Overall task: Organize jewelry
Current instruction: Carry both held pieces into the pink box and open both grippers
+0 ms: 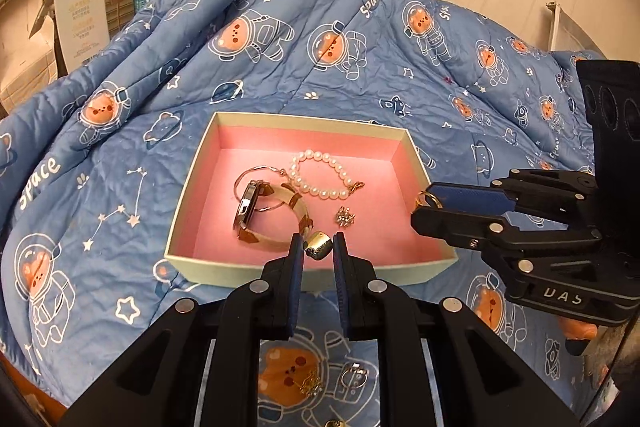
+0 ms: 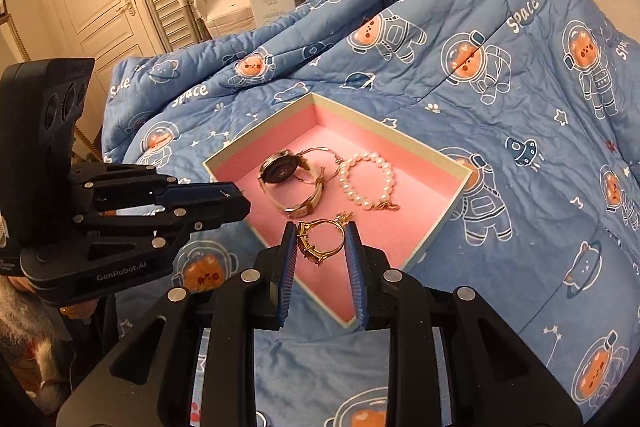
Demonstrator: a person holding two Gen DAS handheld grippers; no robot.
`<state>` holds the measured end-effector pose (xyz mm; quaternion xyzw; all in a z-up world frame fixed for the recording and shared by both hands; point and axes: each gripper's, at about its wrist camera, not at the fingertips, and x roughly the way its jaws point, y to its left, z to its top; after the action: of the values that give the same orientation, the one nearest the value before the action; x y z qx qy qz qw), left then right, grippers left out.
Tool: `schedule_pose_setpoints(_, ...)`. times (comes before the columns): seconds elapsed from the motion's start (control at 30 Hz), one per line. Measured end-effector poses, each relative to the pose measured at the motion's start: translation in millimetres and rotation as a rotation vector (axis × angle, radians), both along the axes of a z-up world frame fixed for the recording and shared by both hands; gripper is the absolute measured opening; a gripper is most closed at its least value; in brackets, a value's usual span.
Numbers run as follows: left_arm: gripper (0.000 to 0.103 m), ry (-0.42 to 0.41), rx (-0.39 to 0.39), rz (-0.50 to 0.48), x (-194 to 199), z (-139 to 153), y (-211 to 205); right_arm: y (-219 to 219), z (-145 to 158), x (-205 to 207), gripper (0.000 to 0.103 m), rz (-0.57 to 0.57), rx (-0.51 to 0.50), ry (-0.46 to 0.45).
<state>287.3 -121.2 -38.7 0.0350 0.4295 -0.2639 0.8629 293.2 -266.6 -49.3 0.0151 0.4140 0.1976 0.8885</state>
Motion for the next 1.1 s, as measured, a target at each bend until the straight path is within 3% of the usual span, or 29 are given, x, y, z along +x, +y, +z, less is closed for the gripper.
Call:
schedule_pose_setpoints(0.43, 0.015, 0.130, 0.106, -0.139, 28.4, -26.3, -40.2, -2.2, -21.4, 74.8, 0.025, -0.027, 0.009, 0.124)
schedule_pose_setpoints(0.67, 0.015, 0.154, 0.128, -0.149, 37.7, -33.6, -42.4, 5.7, -44.4, 100.9, 0.025, -0.026, -0.028, 0.195)
schedule_pose_setpoints(1.1, 0.015, 0.178, 0.151, -0.129, 47.3, -43.0, -45.7, 17.5, -57.3, 116.1, 0.025, -0.014, -0.100, 0.219)
